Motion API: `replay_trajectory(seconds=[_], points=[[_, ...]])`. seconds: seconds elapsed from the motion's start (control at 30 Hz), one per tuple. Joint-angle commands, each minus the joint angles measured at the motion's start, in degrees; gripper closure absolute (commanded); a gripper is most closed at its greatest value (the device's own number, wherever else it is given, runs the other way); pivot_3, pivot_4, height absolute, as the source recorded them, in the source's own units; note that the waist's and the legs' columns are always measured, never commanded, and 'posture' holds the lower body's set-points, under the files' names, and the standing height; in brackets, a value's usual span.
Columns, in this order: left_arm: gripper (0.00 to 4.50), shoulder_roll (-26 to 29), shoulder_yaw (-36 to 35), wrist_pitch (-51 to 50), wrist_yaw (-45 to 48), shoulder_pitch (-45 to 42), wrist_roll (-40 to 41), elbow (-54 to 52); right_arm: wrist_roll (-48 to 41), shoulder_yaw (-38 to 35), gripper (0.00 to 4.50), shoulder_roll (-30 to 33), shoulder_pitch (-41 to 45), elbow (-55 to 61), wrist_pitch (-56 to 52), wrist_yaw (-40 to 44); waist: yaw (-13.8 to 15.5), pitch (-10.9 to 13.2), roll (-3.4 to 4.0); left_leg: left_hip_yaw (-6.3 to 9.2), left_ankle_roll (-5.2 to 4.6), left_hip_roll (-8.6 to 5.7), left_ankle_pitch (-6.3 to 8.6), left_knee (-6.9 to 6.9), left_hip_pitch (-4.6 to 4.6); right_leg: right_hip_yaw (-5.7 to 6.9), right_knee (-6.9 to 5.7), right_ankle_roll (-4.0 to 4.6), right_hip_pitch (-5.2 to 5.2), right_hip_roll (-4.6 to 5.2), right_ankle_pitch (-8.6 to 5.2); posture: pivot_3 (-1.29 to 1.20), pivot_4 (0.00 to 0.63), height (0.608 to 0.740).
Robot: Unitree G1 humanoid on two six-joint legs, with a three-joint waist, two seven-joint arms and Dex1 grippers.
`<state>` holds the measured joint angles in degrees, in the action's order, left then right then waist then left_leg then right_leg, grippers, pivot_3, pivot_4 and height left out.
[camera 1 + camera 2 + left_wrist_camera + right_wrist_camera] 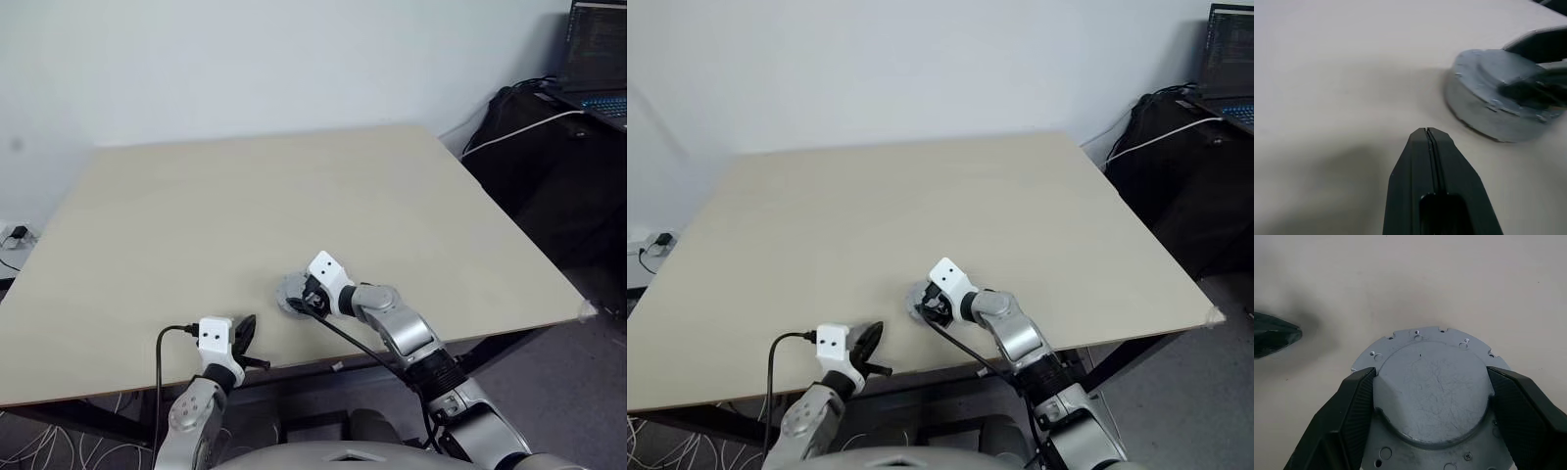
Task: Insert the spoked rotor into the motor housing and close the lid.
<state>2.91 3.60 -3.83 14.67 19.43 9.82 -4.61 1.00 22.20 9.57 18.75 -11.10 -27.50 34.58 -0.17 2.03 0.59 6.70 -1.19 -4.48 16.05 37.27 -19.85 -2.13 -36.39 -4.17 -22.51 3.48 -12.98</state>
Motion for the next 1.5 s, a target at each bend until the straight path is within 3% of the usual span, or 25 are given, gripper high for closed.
replay_trajectory(seconds=[0.03, 0.23, 0.57, 0.8, 1.0, 1.5], points=[[4.50, -0.57, -2.29, -5.46, -4.64, -4.43, 0.14, -5.49, 1.22, 0.26, 1.25, 0.62, -1.78, -1.99, -0.41, -1.23, 0.05, -0.02, -0.01, 0.00, 0.00, 0.00, 0.00, 0.00, 0.02, 0.00, 0.00, -0.01, 0.02, 0.00, 0.00, 0.00, 0.000, 0.740], [4.50, 1.00, -3.33, -14.64, -4.65, -10.19, 1.87, -8.50, 1.27, 0.97, 1.25, 0.77, -3.72, -2.06, 3.09, -0.69, -0.10, -0.13, 0.02, 0.00, -0.07, -0.01, -0.04, -0.07, 0.05, 0.00, 0.03, -0.14, 0.01, -0.03, 0.08, 0.00, 0.000, 0.740], [4.50, 7.64, -7.21, -36.27, 6.59, -21.56, 17.03, -6.37, 1.20, 0.62, 1.25, 0.47, -3.48, -2.07, 2.77, -0.95, -0.19, -0.16, 0.00, 0.04, -0.10, -0.01, -0.06, -0.11, 0.07, 0.00, 0.04, -0.10, 0.01, -0.06, 0.06, 0.00, 0.000, 0.740], [4.50, 12.25, -8.00, -48.99, 10.45, -27.74, 22.38, -2.27, 1.12, 0.65, 1.25, 0.15, -3.41, -1.45, 2.55, -1.07, -0.50, -0.19, -0.01, 0.07, -0.16, -0.01, -0.10, -0.16, 0.11, -0.04, 0.03, -0.04, -0.01, -0.10, 0.06, 0.00, 0.000, 0.740], [4.50, 13.79, -6.97, -54.28, 10.56, -30.66, 21.94, 1.63, 1.06, 0.68, 1.25, -0.14, -3.20, -1.05, 2.35, -1.19, -0.45, -0.19, -0.02, 0.11, -0.09, -0.01, -0.10, -0.16, 0.13, -0.05, 0.01, -0.03, 0.00, -0.12, 0.05, 0.00, 0.000, 0.740], [4.50, 13.47, -5.15, -55.95, 12.42, -36.74, 20.69, 10.35, 1.36, 0.82, 1.25, 0.12, -2.74, -0.82, 2.00, -0.85, -0.51, -0.21, -0.05, 0.13, 0.00, -0.01, -0.11, -0.19, 0.13, -0.06, 0.01, -0.03, -0.01, -0.12, 0.05, 0.00, 0.000, 0.740]])
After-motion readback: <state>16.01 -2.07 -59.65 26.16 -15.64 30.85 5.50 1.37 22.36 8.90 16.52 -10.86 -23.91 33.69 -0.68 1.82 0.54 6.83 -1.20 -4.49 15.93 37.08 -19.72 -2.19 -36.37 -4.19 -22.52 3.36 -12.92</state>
